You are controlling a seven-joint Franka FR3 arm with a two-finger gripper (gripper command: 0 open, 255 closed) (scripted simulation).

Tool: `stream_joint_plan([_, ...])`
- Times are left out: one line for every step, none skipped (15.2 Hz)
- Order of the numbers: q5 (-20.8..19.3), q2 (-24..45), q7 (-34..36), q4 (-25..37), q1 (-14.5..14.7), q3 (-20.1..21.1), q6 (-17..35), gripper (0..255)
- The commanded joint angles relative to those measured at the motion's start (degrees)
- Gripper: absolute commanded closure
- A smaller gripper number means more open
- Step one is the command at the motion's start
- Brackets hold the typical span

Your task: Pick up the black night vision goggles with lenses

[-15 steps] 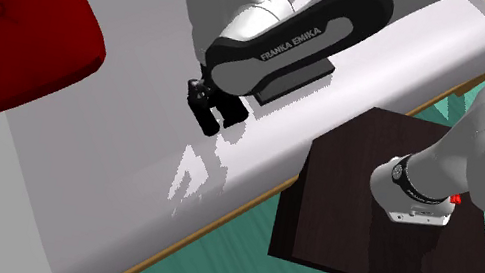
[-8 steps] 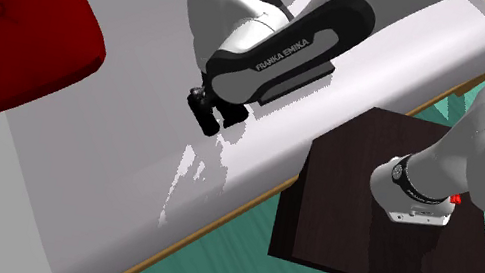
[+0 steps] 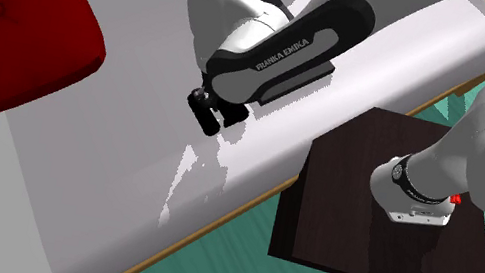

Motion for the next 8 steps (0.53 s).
stream_joint_plan([0.0, 0.1, 0.0, 0.0, 0.0, 0.0, 0.0, 255])
stream_joint_plan([0.0, -0.5, 0.0, 0.1, 0.0, 0.0, -0.6, 255])
stream_joint_plan([0.0, -1.1, 0.0, 0.2, 0.0, 0.0, -1.3, 255])
stream_joint_plan([-0.1, -1.7, 0.1, 0.3, 0.0, 0.0, -2.0, 255])
stream_joint_plan([-0.1, -2.3, 0.1, 0.4, 0.0, 0.0, -2.7, 255])
stream_joint_plan([-0.1, -2.8, 0.1, 0.6, 0.0, 0.0, -3.4, 255])
stream_joint_plan([-0.2, -3.4, 0.2, 0.7, 0.0, 0.0, -4.1, 255])
stream_joint_plan([-0.2, -3.9, 0.2, 0.9, 0.0, 0.0, -4.8, 255])
